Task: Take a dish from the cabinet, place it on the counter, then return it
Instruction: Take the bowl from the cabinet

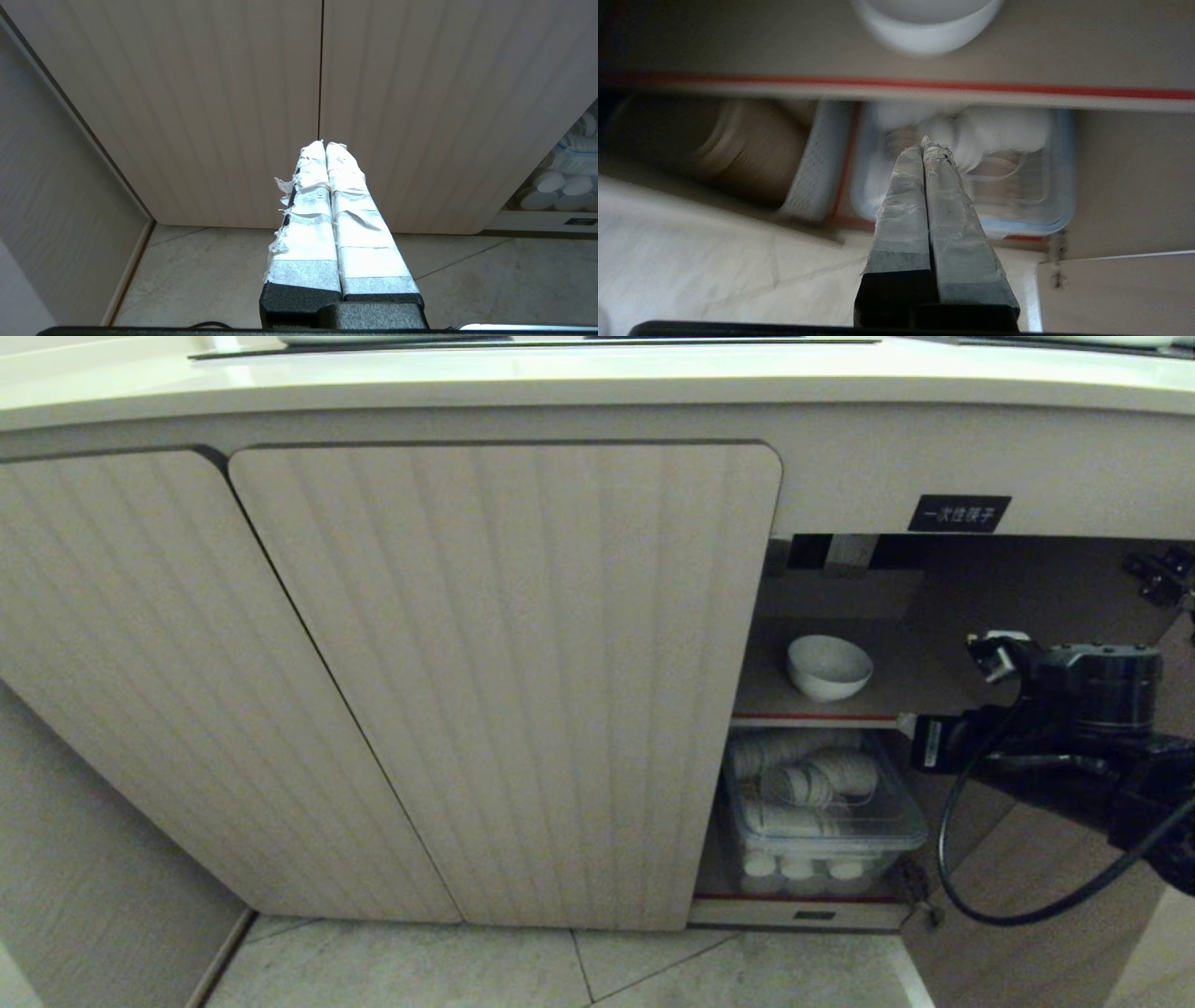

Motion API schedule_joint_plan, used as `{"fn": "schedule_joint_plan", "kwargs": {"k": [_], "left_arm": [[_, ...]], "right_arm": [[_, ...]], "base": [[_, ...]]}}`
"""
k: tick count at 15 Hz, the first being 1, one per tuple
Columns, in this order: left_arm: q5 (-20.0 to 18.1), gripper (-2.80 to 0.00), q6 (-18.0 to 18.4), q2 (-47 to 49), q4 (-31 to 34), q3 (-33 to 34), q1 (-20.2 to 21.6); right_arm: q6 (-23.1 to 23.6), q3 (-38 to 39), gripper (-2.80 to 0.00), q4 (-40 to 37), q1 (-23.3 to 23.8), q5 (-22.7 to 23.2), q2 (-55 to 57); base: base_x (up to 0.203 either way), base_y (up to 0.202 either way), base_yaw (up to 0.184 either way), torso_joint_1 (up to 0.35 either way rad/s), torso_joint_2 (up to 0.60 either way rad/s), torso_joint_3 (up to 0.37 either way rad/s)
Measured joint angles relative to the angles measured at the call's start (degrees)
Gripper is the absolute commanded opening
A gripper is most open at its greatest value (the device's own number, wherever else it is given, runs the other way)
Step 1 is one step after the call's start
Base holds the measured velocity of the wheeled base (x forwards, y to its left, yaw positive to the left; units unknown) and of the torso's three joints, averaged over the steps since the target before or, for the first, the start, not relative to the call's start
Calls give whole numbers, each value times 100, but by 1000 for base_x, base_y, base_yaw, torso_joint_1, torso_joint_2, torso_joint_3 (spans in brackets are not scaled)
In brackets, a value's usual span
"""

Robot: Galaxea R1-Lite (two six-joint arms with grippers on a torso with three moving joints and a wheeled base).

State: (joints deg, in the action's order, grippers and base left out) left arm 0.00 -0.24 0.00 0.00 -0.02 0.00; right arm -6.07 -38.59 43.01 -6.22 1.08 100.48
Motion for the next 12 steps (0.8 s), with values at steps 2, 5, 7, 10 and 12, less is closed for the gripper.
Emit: {"fn": "schedule_joint_plan", "kwargs": {"k": [2, 5, 7, 10, 12], "left_arm": [[0, -280, 0, 0, 0, 0, 0], [0, -280, 0, 0, 0, -2, 0], [-5, -280, 0, 0, 0, -2, 0], [0, -280, 0, 0, 0, -2, 0], [-2, -280, 0, 0, 0, -2, 0]], "right_arm": [[-169, -174, -280, 248, -46, -285, 236], [-239, -427, -280, 315, -67, -316, 447], [-275, -624, -280, 315, -79, -323, 557], [-261, -884, -280, 379, -108, -419, 743], [-271, -1004, -280, 390, -111, -592, 843]], "base": [[0, 0, 0, 0, 0, 0], [0, 0, 0, 0, 0, 0], [0, 0, 0, 0, 0, 0], [0, 0, 0, 0, 0, 0], [0, 0, 0, 0, 0, 0]]}}
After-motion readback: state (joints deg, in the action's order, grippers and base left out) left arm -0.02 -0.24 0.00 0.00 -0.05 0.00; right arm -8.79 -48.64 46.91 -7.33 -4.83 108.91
